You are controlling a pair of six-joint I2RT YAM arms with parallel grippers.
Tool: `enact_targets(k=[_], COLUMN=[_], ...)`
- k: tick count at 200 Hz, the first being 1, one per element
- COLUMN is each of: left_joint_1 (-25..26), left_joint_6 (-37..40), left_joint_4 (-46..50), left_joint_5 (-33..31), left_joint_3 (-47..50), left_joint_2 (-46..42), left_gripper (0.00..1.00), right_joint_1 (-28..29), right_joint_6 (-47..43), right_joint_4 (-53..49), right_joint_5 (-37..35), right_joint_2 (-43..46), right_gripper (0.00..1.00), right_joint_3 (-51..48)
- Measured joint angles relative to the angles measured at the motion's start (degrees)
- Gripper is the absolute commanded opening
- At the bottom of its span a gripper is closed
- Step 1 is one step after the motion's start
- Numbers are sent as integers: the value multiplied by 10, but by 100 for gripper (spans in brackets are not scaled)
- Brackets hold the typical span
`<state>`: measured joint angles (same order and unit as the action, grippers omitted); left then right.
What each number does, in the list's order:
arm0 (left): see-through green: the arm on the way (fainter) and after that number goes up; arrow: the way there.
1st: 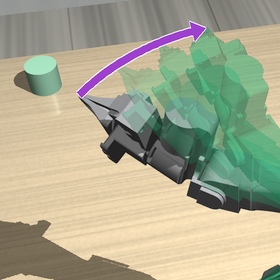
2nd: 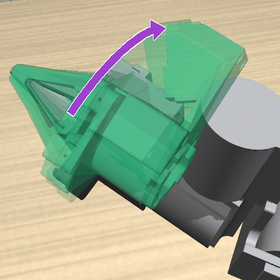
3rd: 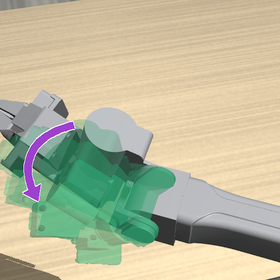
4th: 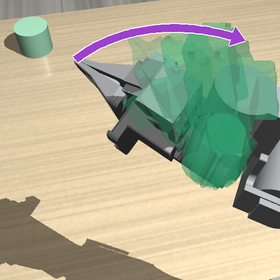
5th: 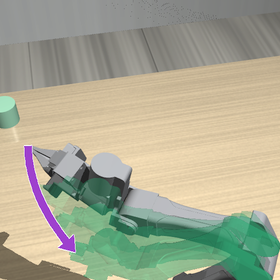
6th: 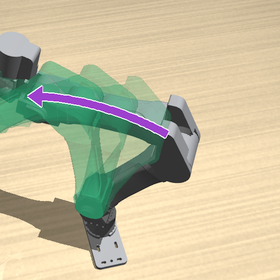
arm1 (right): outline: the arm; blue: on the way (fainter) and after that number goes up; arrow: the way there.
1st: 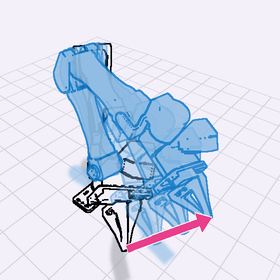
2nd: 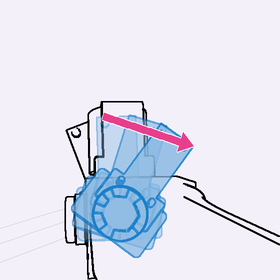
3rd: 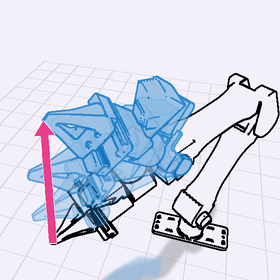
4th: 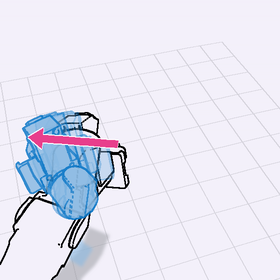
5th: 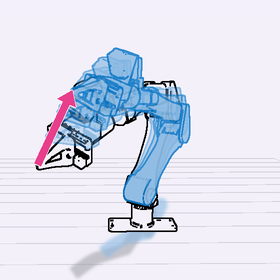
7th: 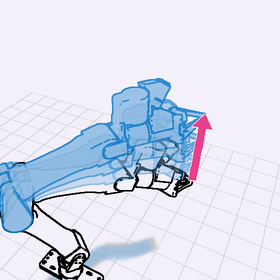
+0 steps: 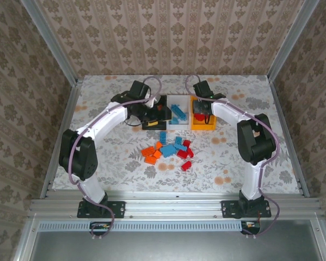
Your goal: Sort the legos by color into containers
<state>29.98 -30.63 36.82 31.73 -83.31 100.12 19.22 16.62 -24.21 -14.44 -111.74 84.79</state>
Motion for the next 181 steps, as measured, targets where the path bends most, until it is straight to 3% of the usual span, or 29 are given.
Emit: enact_targets(k=[46,88,123,157,181], left_joint_1=[-14,-54,-108,-165,-176], left_joint_6=[-14,-28,-31,-44,-49], left_joint_4=[0,-1,-4,-16,-18], left_joint_5=[0,1,0,0,0], left_joint_3=[0,1,3,16,17], left_joint_2=[0,0,-4,-16,-16], left_gripper=[86,86,86,86,86], right_joint_1=[43,183,256,256,254], right_joint_6=[-1,63,105,102,90], right_joint_4=[9,31,14,18,21], right_joint_5=[-3,-15,-14,-12,-3], right_joint_2=[152,288,292,274,238], right_gripper=[54,60,44,44,42], right_joint_3=[-66,-243,-356,-365,-365])
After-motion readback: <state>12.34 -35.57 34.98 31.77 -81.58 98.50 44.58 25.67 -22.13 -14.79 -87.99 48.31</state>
